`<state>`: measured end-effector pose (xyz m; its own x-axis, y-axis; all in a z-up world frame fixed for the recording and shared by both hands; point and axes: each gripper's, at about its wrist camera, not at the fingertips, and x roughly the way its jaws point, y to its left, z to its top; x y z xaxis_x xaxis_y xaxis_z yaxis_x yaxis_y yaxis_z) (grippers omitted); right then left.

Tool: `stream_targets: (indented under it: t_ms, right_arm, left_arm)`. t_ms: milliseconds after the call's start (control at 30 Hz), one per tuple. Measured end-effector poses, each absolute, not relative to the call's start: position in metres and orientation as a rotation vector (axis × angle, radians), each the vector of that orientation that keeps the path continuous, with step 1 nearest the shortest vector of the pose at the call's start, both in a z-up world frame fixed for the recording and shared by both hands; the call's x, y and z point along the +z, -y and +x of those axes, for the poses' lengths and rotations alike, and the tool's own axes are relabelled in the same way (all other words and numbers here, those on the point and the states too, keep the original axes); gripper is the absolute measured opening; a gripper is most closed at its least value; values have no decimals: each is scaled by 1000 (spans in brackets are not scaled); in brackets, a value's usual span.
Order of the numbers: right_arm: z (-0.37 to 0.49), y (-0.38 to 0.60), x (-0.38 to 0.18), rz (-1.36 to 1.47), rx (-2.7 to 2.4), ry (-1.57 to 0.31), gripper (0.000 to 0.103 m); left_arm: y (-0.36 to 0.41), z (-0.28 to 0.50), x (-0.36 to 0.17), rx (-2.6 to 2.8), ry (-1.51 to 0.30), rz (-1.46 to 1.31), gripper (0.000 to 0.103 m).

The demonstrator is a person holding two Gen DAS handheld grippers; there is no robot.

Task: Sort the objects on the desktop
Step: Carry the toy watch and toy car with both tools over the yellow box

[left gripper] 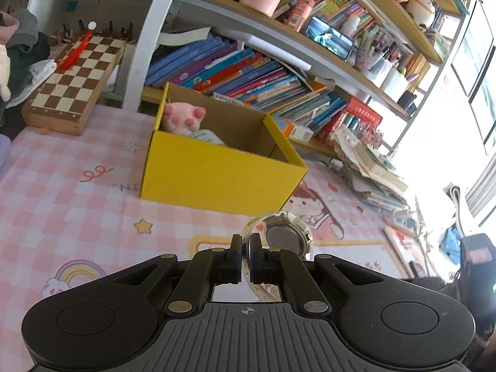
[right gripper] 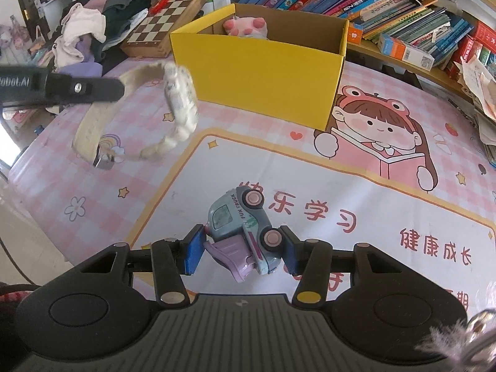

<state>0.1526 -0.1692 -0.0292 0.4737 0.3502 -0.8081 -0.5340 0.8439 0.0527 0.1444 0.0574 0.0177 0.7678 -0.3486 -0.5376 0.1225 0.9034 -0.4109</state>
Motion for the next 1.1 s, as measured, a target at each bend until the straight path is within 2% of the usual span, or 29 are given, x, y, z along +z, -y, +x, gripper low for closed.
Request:
stream_targets:
  t_ms: [633,1100]
  right_arm:
    - [202,179,1,-201,590,-874,48]
    - [287,169,44,-277,612,-696,48]
  left_arm:
    - [-60,203,54,-231,-522,-336,3]
    - [-64,284,71,-159,-436,-263,3]
